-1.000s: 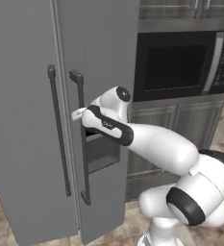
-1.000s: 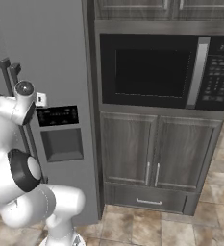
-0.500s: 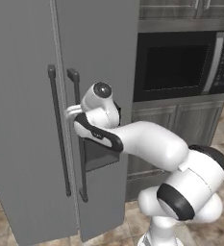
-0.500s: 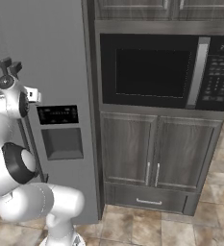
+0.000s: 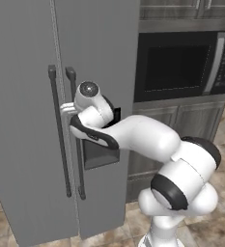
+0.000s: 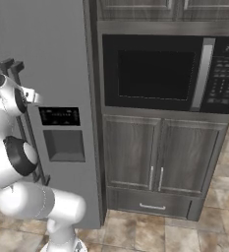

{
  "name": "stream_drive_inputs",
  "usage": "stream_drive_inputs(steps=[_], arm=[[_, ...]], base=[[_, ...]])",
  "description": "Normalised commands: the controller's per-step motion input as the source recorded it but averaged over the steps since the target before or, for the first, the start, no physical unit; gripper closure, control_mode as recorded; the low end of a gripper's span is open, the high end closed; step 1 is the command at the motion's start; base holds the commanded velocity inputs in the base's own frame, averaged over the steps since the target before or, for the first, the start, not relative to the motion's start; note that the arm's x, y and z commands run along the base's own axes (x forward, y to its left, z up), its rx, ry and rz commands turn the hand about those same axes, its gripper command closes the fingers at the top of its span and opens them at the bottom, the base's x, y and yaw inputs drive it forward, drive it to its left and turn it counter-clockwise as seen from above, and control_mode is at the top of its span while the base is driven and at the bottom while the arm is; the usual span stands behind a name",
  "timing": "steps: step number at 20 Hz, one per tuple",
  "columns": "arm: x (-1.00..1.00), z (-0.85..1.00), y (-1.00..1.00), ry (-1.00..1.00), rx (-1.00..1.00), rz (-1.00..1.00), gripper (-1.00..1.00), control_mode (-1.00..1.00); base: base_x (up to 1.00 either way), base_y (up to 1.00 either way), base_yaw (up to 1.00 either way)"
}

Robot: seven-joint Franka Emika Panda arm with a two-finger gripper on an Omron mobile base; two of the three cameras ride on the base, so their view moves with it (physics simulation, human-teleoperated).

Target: Take the bottled waters from the counter and place them in the freezer to freeze. Close the freezer door after placing the bottles.

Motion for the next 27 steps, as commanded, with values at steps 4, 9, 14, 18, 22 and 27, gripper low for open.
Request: stream_drive_inputs(steps=[4,9,14,18,22,27], arm=[[0.31,0.00,0.00,0.00,0.00,-0.09,-1.00,-1.00],[0.37,0.00,0.00,0.00,-0.02,-0.10,-1.00,-1.00],[0.41,0.00,0.00,0.00,-0.02,-0.10,-1.00,-1.00],[0.40,0.00,0.00,0.00,-0.02,-0.08,-1.00,-1.00],[0.36,0.00,0.00,0.00,-0.02,-0.07,-1.00,-1.00],[0.30,0.00,0.00,0.00,-0.01,-0.05,-1.00,-1.00]], base=[[0.00,0.00,0.00],[0.00,0.00,0.00],[0.00,0.00,0.00],[0.00,0.00,0.00],[0.00,0.00,0.00],[0.00,0.00,0.00]])
